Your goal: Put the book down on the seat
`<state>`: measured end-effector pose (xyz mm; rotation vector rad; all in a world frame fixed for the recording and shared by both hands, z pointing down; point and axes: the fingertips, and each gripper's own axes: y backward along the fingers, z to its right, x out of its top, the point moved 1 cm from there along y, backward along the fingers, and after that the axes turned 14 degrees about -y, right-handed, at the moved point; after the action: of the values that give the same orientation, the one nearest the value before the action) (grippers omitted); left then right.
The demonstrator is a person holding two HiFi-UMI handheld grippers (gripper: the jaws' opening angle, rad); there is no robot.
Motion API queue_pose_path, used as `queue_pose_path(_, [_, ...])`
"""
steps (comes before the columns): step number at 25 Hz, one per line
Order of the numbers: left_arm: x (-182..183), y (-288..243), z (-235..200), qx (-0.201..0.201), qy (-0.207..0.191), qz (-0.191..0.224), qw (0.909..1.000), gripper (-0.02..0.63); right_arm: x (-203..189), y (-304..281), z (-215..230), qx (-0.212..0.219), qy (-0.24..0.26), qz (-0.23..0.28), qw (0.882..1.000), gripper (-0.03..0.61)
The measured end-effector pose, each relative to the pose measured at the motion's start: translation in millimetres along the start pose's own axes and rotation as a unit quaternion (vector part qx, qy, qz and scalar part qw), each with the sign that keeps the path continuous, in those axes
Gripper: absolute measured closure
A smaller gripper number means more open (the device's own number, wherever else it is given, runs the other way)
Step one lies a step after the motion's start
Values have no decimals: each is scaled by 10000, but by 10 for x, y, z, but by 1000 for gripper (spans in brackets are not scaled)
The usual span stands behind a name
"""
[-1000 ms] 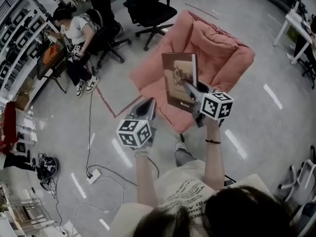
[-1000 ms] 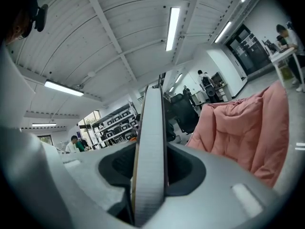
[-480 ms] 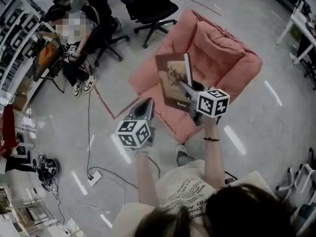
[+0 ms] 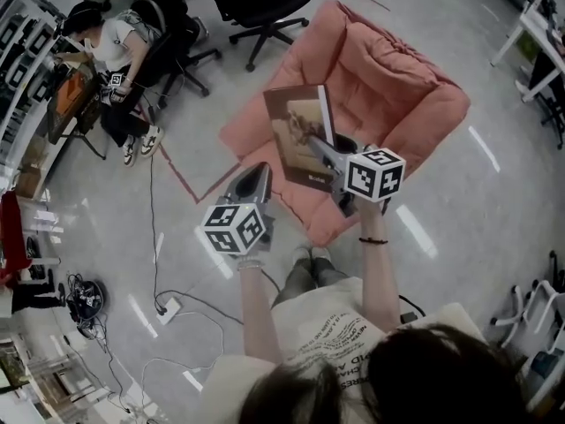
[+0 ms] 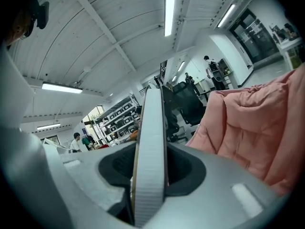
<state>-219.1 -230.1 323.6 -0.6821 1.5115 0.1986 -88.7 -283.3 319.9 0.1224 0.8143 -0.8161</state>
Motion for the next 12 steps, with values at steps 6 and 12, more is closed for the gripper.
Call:
queue_pose_path(6, [-67,-163,-7,-182,68,-93,9998,620,-53,-37,87,-99,-78,-39,9999,430])
queue_pose_path(12, [-58,-423,-58,-383,27,-259,9989,620,21,-177,214,-60,-304,-45,9995,430])
